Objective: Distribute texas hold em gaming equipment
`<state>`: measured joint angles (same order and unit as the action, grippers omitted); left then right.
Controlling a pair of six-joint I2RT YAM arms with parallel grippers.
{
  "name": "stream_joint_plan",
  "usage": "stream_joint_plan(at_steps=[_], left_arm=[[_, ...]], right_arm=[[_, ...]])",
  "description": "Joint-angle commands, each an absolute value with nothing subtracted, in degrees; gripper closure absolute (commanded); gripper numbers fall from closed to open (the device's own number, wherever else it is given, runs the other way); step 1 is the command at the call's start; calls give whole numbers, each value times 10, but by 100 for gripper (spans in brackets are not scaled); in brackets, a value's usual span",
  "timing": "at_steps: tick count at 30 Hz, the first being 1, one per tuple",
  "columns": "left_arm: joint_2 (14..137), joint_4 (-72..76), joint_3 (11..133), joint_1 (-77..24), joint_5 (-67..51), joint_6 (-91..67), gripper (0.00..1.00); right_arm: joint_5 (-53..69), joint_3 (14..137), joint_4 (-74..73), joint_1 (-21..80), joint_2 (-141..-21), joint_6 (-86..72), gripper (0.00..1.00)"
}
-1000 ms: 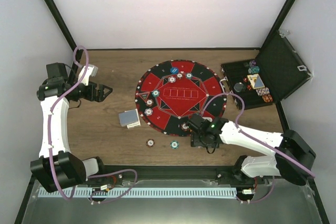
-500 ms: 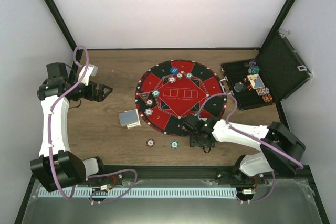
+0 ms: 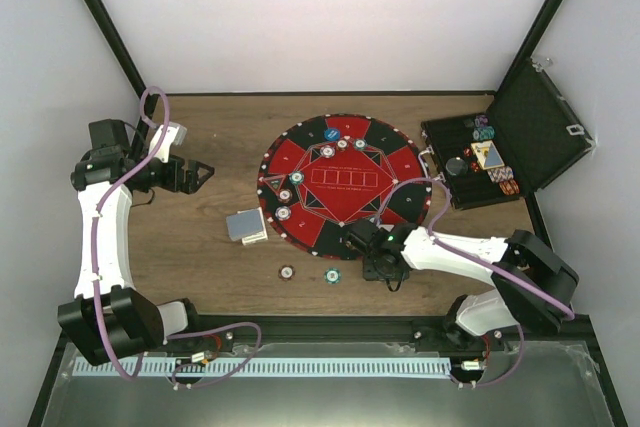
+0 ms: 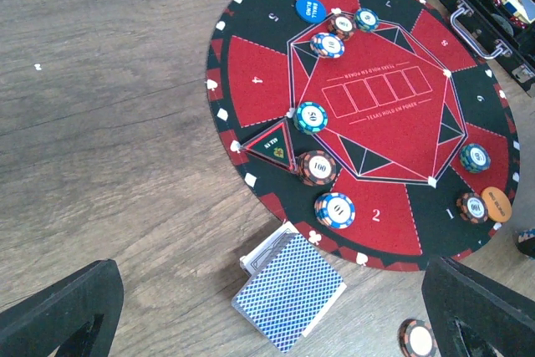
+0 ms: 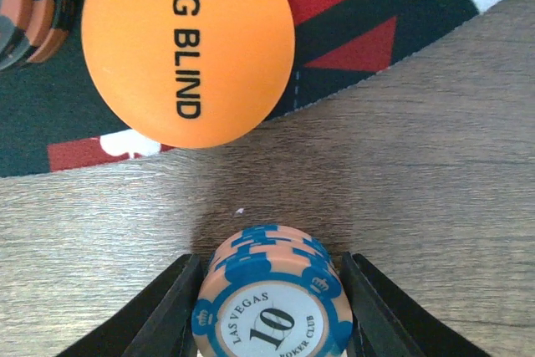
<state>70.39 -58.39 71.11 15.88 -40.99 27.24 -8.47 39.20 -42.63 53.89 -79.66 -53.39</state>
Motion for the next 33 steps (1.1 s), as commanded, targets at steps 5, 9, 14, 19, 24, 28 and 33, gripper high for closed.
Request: stream_joint_plan(at_steps=[5,9,14,19,24,28,33], left_arm=[[703,-575,703,161,-417,276,0],[703,-575,704,161,-416,277,0],[702,-574,700,161,-417,278,0],[700,-572,695,161,-417,279,0],[700,-573,695,161,-417,279,0],[701,-572,694,161,-417,280,0],[701,-573,694,161,-419,279,0]], right_arm=[[-98,407,-444,545,-794,-532,54],[-96,408,-444,544,-795,-531,51],[-95,410,-445,545,-796,-530,50],[-98,417,-449,545,-794,-528,50],[-98,418,-450,545,-795,-527,54],[-98,419,-453,545,-792,-528,60],[-99,428,-463,545,-788,-527,64]])
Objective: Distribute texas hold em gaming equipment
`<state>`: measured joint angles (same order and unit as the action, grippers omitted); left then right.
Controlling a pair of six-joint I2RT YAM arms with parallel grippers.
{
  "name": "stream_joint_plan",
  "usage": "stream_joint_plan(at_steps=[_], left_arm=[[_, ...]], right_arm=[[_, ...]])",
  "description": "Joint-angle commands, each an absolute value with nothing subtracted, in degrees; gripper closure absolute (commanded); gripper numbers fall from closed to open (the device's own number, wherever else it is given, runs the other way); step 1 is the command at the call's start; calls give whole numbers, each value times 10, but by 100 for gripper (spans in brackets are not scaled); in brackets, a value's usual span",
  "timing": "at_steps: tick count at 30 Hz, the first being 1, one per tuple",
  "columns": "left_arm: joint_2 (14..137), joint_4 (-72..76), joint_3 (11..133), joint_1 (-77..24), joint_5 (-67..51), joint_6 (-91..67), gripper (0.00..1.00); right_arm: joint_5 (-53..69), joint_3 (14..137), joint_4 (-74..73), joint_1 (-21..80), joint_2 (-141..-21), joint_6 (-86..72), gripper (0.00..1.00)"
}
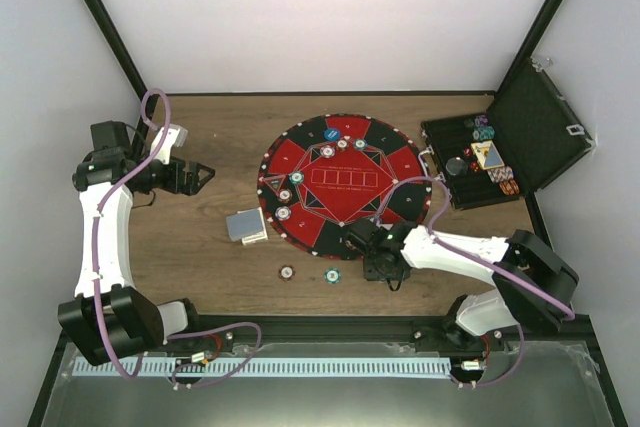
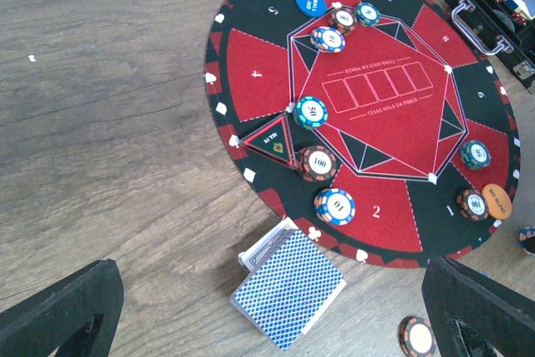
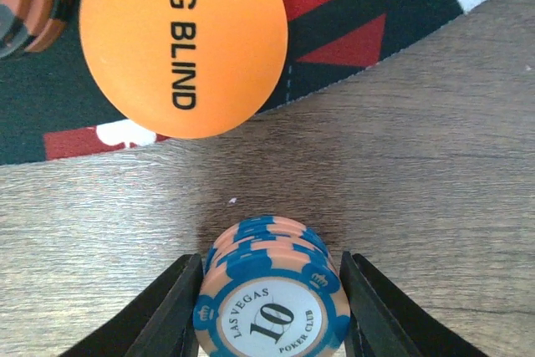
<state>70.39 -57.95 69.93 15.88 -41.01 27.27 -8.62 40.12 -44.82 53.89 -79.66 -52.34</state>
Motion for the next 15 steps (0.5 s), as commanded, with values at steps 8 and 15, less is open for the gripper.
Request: stream_joint_plan(at_steps=[8,15], left_arm=[[699,-574,694,161,-420,281,0],[699,-579,700,161,-421,279,0]], right_arm=[[-110,470,-501,545,-770,-520,67],[-166,580,-558,529,-786,-482,67]])
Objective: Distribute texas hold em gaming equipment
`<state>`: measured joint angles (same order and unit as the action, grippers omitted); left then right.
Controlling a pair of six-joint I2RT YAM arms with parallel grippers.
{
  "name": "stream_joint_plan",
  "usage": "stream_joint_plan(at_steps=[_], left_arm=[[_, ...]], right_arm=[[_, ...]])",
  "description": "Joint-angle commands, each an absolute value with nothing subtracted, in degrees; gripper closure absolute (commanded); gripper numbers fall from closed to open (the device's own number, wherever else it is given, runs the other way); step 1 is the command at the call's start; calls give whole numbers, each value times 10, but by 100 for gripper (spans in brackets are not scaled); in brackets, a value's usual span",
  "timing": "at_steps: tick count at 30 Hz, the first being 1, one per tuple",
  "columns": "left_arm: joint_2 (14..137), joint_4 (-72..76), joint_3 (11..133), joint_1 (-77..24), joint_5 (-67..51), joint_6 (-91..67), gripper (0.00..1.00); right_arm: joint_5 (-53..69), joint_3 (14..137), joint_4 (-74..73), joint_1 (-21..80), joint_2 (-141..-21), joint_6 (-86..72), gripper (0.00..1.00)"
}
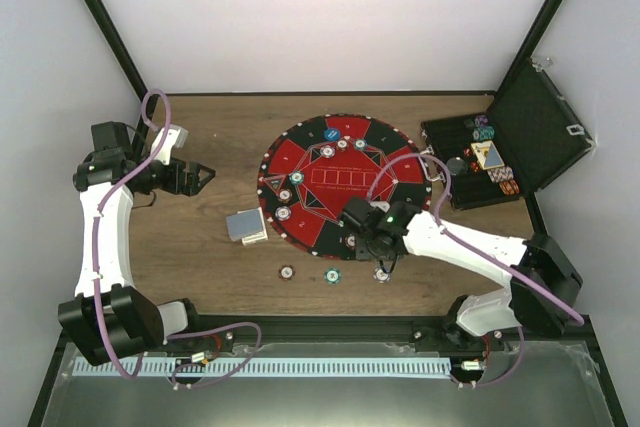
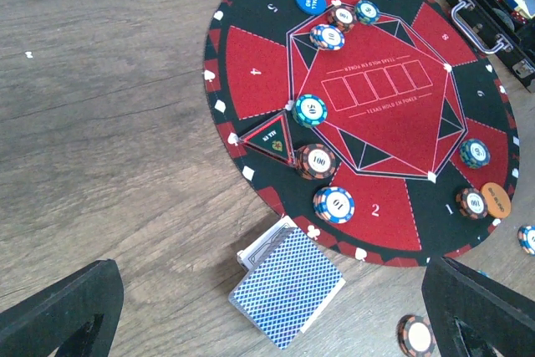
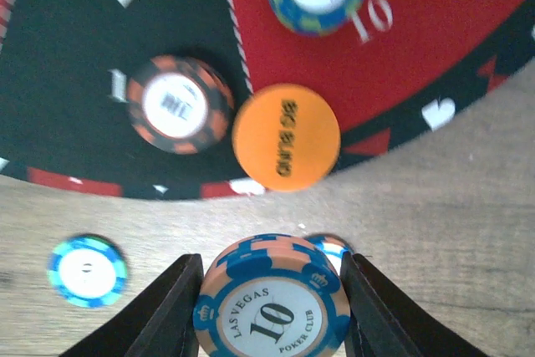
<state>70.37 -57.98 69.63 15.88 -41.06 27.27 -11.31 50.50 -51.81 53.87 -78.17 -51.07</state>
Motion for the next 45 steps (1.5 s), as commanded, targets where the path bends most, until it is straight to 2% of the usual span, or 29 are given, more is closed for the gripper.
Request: stream_joint_plan(at_steps=[1,6,13,28,42,45], left_arm=[[697,-580,701,161,-421,280,0],[696,-584,707,162,-421,278,0],[691,-596,715,161,-416,279,0],[688,-599,715,161,-416,279,0],[688,-605,713,161,-411,292,0],[689,-610,711,161,-411,301,0]], right_arm=[[-169,598,-558,518,-791,-468,67],[-159,674,-507,451,-843,-392,67],[-161,737,-472,423,-965,-340,67],[-123,647,-400,301,-961,-327,68],[-127,601,-370,283,-988,-360,68],[-126,599,-369,283,-991,-360,62]])
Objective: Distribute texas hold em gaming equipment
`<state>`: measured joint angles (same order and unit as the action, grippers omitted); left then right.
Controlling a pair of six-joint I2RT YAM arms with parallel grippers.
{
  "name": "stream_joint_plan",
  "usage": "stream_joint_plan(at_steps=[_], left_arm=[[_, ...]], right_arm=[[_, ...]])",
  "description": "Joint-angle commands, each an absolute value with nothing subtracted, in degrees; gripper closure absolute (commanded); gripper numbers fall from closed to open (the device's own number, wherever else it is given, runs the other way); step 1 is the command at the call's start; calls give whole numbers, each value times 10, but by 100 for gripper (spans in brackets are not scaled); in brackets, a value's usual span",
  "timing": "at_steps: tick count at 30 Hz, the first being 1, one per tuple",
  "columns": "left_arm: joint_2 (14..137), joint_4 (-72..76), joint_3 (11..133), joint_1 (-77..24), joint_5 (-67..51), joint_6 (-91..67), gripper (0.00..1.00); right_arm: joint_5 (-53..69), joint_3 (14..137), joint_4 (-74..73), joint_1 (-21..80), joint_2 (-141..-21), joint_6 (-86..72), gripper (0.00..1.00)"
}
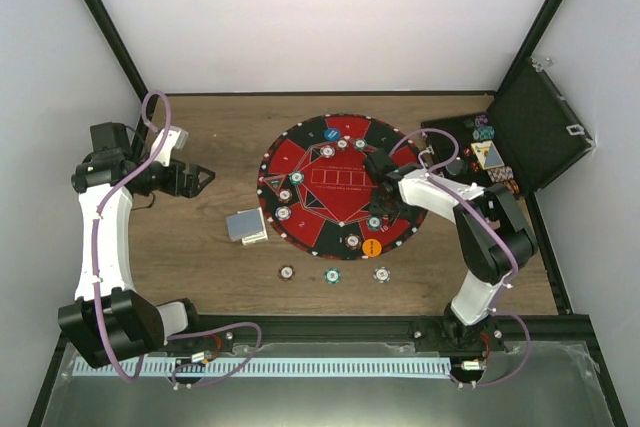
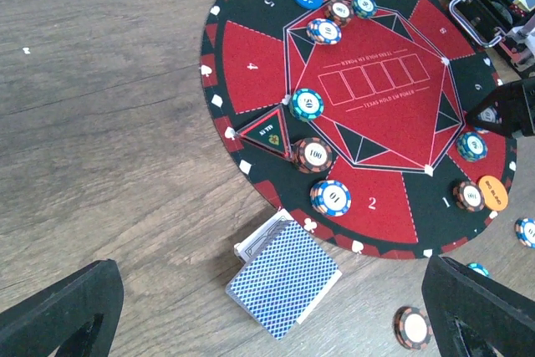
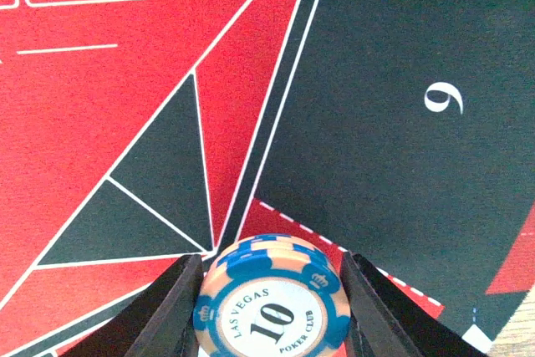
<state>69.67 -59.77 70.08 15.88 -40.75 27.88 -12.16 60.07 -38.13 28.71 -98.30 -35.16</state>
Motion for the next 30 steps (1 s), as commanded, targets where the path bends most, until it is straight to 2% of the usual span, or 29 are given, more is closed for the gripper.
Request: stream_joint_plan(at_steps=[1,6,9,10,16,21,30], left_arm=[[690,-611,710,161,-411,303,0],[694,-613,708,161,-411,308,0],[693,-613,710,161,-411,308,0],[693,-613,711,161,-412,308,0],[693,-618,714,161,-415,313,0],[689,-627,674,160,-401,394,0],[719,-635,584,112,-330,574,0]], right_arm=[[-125,598,-369,283,-989,-360,59],[-122,597,-374,283,-977,-356,46],[-125,602,-381,283,-965,-354,31],[-125,605,-382,283,-960,-352,29],[-135,635,-408,298,-921,-349,26],[-138,682,-440,350,-897,-351,23],[-21,640,-393,386,-817,-348,15]])
